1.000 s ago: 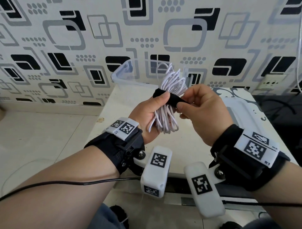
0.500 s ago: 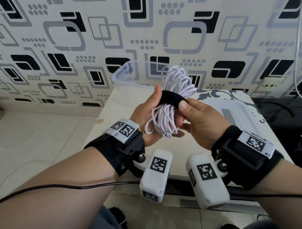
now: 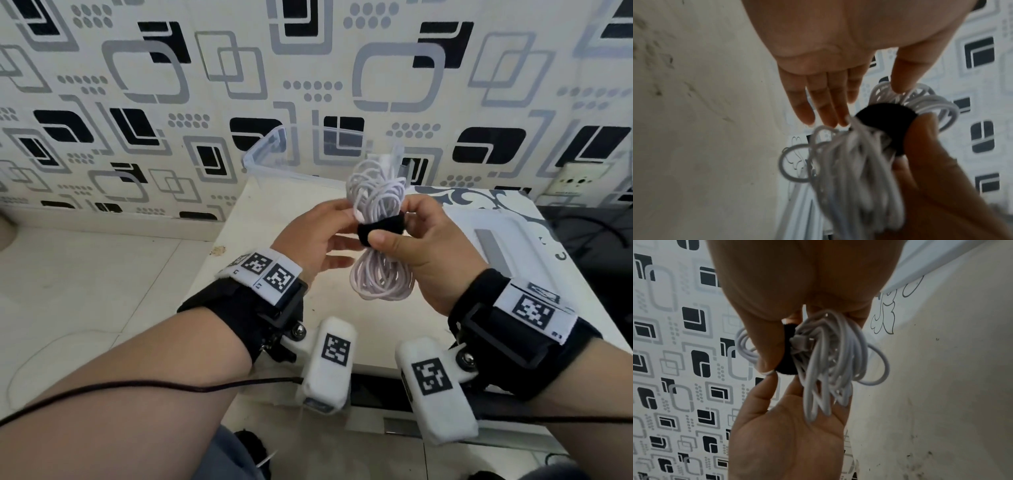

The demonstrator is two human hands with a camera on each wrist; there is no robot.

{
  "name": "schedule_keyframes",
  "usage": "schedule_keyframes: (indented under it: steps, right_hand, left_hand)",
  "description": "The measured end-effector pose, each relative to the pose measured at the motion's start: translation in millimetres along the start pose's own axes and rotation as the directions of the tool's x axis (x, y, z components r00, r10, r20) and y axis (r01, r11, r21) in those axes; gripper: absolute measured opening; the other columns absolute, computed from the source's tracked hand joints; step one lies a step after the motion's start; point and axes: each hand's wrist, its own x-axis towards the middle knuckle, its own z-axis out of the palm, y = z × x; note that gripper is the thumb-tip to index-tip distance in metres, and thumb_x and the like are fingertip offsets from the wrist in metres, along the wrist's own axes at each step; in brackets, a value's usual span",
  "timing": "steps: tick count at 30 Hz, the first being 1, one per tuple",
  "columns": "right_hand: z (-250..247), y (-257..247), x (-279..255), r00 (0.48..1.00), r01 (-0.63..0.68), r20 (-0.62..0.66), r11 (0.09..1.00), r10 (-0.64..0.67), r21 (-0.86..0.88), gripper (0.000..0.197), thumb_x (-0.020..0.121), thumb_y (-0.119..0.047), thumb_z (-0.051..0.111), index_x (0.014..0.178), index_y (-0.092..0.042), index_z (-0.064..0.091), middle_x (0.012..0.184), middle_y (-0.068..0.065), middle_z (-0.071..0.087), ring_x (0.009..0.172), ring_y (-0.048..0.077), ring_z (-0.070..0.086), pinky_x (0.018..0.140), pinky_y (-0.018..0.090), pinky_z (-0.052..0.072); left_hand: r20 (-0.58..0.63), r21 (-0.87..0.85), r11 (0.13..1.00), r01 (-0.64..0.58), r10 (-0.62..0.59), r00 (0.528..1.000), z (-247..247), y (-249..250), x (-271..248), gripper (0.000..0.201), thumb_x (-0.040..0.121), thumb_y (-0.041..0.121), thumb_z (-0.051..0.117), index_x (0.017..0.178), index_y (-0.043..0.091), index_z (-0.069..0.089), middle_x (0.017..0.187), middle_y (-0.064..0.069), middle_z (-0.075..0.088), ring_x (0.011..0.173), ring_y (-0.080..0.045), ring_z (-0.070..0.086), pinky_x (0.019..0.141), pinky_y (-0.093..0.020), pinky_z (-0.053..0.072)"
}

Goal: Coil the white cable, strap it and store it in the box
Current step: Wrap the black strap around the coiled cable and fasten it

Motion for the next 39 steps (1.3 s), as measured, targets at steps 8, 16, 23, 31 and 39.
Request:
schedule_keyframes:
  steps: [8, 16, 23, 31, 39]
  right_hand:
    - [0.0, 7.8, -0.5, 1.0, 0.025, 0.01, 0.962, -0.023, -0.273, 0.038, 0.071, -0.003, 0.074, 0.085, -0.023, 0.046, 0.083, -0.003, 0.052, 0.067, 0.019, 0.048, 0.057, 0.026, 0.043]
    - [4.6, 7.1, 0.2, 0.998, 0.063, 0.012, 0.93, -0.063, -0.363, 0.019, 0.085, -0.014, 0.062, 0.096, -0.028, 0.056, 0.103, 0.003, 0.066, 0.076, 0.014, 0.059, 0.072, 0.03, 0.047]
    - [2.4, 12.3, 2.3, 0.996, -0.078, -0.071, 0.88, 0.05, -0.468, 0.047, 0.073, -0.026, 0.073, 0.114, -0.023, 0.049, 0.096, 0.0, 0.064, 0.081, 0.02, 0.065, 0.072, 0.035, 0.055]
    - [1.6, 9.7, 7.0, 0.988, -0.149, -0.087, 0.921, 0.126, -0.36, 0.032, 0.072, -0.023, 0.073, 0.101, -0.02, 0.059, 0.092, 0.01, 0.067, 0.077, 0.023, 0.065, 0.075, 0.043, 0.058]
    - [9.6, -4.8, 6.9, 0.993, -0.04, -0.114, 0.925, -0.004, -0.377, 0.024, 0.088, -0.016, 0.061, 0.111, -0.018, 0.054, 0.081, 0.006, 0.068, 0.061, 0.02, 0.069, 0.053, 0.03, 0.053]
  left_hand:
    - [0.014, 0.01, 0.993, -0.114, 0.114, 0.993, -1.6, 4.8, -2.2, 0.074, 0.072, 0.031, 0.069, 0.137, 0.032, 0.035, 0.112, 0.004, 0.062, 0.093, -0.013, 0.066, 0.077, -0.037, 0.058]
    - [-0.167, 0.014, 0.993, -0.114, 0.115, 0.979, -4.1, -2.6, 1.5, 0.041, 0.065, 0.038, 0.073, 0.098, 0.027, 0.051, 0.108, -0.01, 0.064, 0.093, -0.029, 0.068, 0.075, -0.048, 0.059]
    - [-0.259, -0.081, 0.988, -0.134, 0.109, 0.96, -9.7, -7.4, 11.0, 0.025, 0.083, 0.029, 0.067, 0.1, 0.018, 0.052, 0.114, -0.017, 0.061, 0.096, -0.03, 0.067, 0.073, -0.044, 0.059]
    - [-0.37, -0.211, 0.963, -0.168, 0.081, 0.926, -14.8, -3.7, 15.3, 0.016, 0.09, 0.028, 0.058, 0.093, 0.015, 0.049, 0.111, -0.021, 0.062, 0.094, -0.032, 0.067, 0.067, -0.035, 0.06]
    - [-0.441, -0.045, 0.985, -0.168, 0.132, 0.888, -20.9, -0.7, 18.0, 0.03, 0.087, 0.046, 0.057, 0.111, 0.032, 0.044, 0.096, -0.005, 0.067, 0.065, -0.016, 0.067, 0.061, -0.03, 0.055]
